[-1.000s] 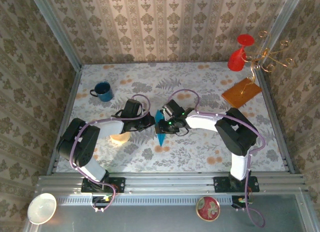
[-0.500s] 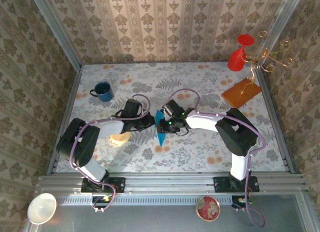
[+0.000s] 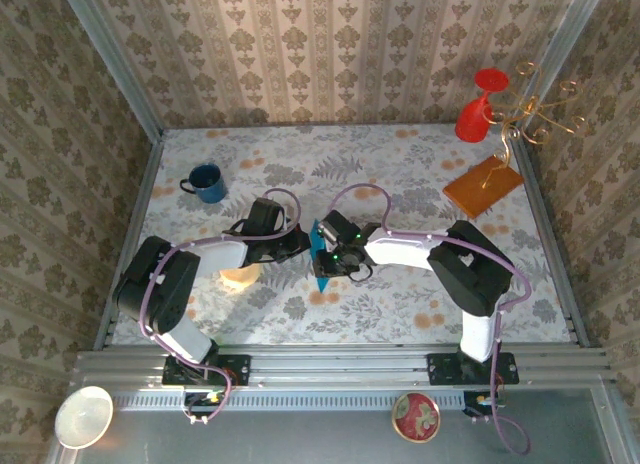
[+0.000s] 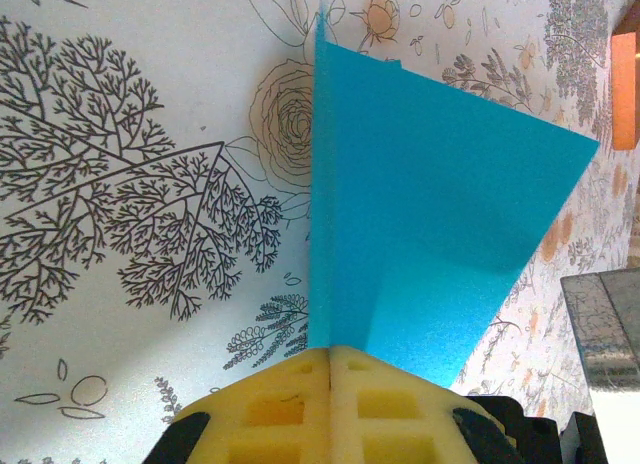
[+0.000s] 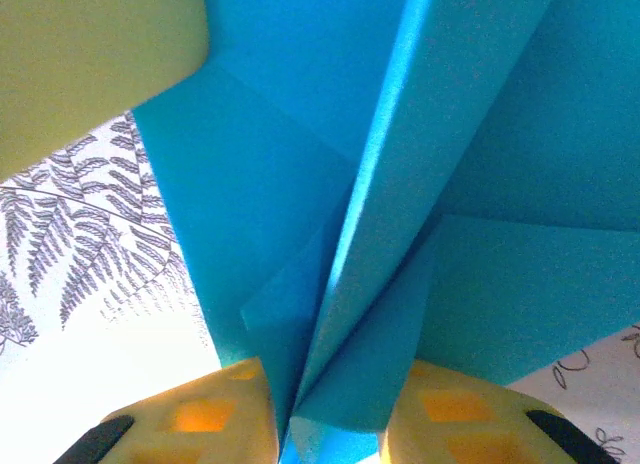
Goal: Fold a paper plane with a square sheet of paper (pick it up from the middle)
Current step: Move a paper plane to the center of the table.
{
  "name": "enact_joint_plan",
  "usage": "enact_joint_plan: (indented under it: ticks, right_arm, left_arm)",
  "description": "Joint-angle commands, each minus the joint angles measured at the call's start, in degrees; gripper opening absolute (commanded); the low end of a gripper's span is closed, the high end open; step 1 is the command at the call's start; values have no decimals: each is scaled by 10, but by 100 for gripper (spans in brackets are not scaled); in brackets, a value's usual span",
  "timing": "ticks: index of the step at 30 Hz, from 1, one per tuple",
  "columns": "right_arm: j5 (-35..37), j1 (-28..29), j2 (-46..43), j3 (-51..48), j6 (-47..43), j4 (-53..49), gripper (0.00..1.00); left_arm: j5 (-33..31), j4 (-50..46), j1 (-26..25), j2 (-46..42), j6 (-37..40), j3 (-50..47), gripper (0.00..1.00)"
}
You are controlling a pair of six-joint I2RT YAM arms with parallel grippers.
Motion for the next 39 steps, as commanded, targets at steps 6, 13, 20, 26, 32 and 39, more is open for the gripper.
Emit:
enact_joint_plan:
  ticks: [6,13,20,26,32,39]
  right_arm:
    - [63,3,-17,9,14,-26,29]
    - [75,3,-2,18,38,-36,23]
    - [110,2,-13,26,31,-63,16]
    - [158,-20,-24,47,7,-101,13]
    - [166,-68,7,88,-25,-119,12]
    - [172,-108,74,178,-70,-148,16]
  left_arm:
    - [3,-9,1,-11,6,14,2]
    - [1,-12,1,-17,7,10,5]
    - [-22,-46,12,-42,20,9,19]
    - [-72,-117,32,-93,48,11,39]
    - [-114,-171,40,-125,67,14,50]
    - [-123,-186,39,-125,70,18,56]
